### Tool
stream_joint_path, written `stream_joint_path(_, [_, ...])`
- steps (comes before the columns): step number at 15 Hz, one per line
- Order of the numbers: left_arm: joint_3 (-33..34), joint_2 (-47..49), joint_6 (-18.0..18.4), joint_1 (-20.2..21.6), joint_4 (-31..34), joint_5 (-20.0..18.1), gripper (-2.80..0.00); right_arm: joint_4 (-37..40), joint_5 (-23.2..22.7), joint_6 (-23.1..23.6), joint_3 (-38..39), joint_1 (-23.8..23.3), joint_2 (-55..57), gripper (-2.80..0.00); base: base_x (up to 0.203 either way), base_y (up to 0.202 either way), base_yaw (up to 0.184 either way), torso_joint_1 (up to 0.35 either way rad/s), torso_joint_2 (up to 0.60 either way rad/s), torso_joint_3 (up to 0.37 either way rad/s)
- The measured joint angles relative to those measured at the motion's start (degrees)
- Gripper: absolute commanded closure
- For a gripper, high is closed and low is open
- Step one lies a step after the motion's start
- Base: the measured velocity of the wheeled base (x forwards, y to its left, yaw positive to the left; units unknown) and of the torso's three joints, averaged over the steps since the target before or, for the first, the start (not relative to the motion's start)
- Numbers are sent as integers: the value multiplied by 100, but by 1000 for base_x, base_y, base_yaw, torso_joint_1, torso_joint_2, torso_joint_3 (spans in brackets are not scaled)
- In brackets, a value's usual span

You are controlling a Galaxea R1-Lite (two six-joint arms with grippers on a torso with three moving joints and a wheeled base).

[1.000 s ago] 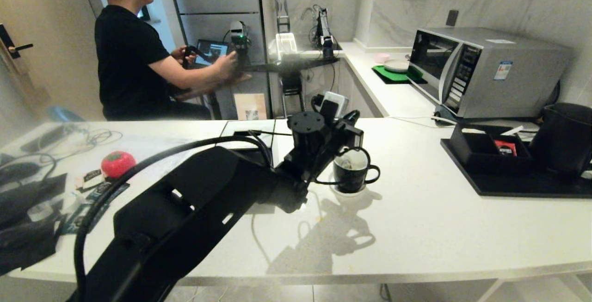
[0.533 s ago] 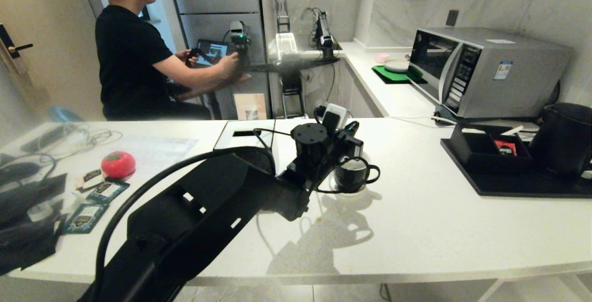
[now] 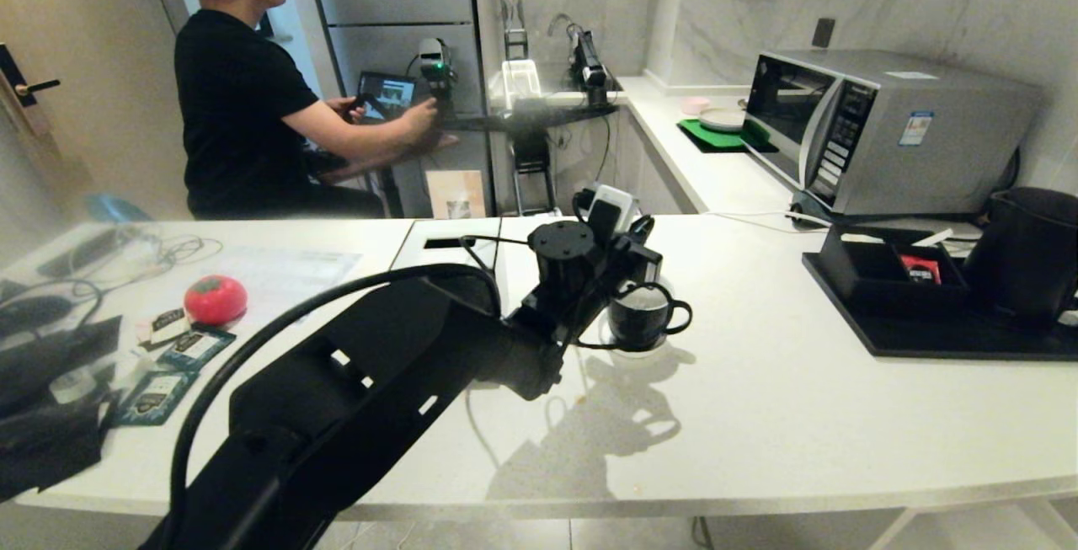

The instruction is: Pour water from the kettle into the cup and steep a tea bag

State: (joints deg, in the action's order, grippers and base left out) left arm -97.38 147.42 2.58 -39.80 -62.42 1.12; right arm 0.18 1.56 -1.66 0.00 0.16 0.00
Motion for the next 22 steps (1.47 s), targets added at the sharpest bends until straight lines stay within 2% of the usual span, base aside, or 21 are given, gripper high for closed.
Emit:
stream_joint_path(12, [-37, -758, -5, 54, 214, -60, 0, 0, 1, 2, 0, 0, 0, 0, 0, 0, 0, 0, 0, 0])
stream_joint_path(22, [36, -756, -11, 52, 148, -49, 0, 0, 1, 0, 0, 0, 0, 0, 0, 0, 0, 0, 0, 0])
